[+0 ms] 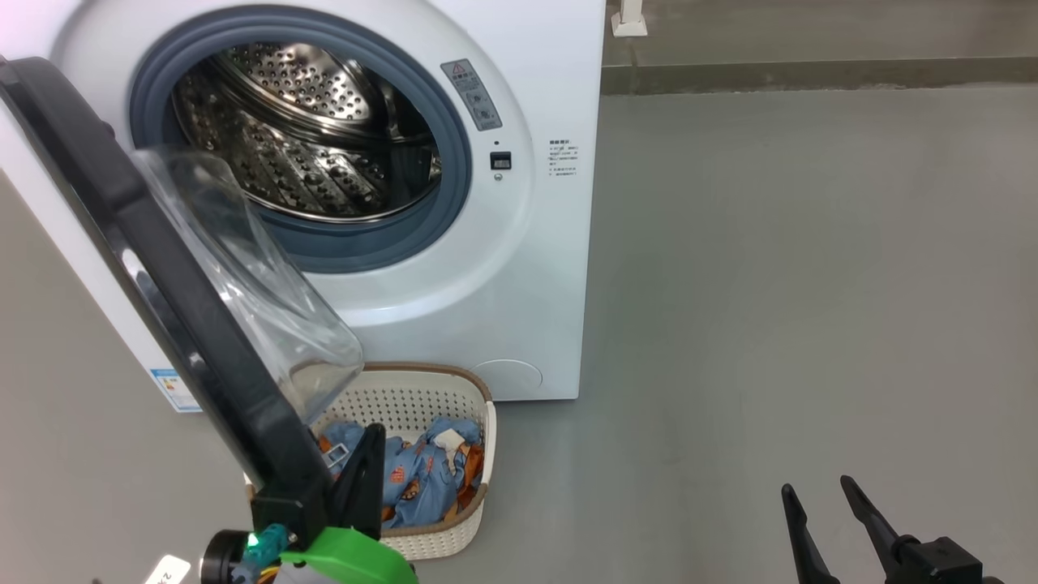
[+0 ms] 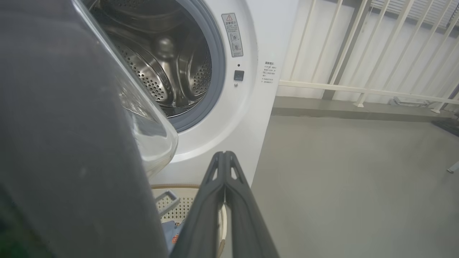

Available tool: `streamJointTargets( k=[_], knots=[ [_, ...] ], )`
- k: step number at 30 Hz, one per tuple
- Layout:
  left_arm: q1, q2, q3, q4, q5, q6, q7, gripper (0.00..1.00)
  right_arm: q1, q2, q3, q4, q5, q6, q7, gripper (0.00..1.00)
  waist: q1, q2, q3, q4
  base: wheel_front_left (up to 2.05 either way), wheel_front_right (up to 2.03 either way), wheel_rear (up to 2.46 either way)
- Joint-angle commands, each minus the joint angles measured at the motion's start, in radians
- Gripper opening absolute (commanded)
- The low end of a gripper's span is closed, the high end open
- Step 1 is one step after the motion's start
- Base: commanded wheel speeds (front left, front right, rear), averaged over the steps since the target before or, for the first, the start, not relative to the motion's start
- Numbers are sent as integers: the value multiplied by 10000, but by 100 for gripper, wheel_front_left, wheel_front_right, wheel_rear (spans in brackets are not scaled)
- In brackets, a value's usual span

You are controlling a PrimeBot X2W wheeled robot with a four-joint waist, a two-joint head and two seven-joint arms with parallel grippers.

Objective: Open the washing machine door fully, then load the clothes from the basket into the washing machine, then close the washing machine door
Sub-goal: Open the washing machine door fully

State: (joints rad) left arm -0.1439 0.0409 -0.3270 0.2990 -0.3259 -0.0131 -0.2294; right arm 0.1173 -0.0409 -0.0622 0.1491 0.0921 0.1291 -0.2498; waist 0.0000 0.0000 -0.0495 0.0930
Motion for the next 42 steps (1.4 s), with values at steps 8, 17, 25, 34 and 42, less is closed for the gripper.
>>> streamJointTargets(
  k=[8,17,25,34,42],
  knots=[
    [-513,101,438,105,-105,35,-235,0,-462,-93,352,-124,74,16,-120,100,0,0,19,19,0,0,0],
    [-575,117,479,242,-91,49,-289,0,-472,-93,338,-66,104,16,-120,100,0,0,0,84,0,0,0],
    [-459,133,605,208,-124,120,-309,0,-419,-93,342,-63,150,16,-120,100,0,0,-82,332,0,0,0],
    [-333,219,701,199,-134,153,-318,0,-348,-93,485,-17,249,16,-120,100,0,0,-152,948,0,0,0],
    [-218,313,734,215,-139,190,-320,0,-308,-93,647,41,253,16,-120,100,0,0,-251,1664,0,0,0]
  ],
)
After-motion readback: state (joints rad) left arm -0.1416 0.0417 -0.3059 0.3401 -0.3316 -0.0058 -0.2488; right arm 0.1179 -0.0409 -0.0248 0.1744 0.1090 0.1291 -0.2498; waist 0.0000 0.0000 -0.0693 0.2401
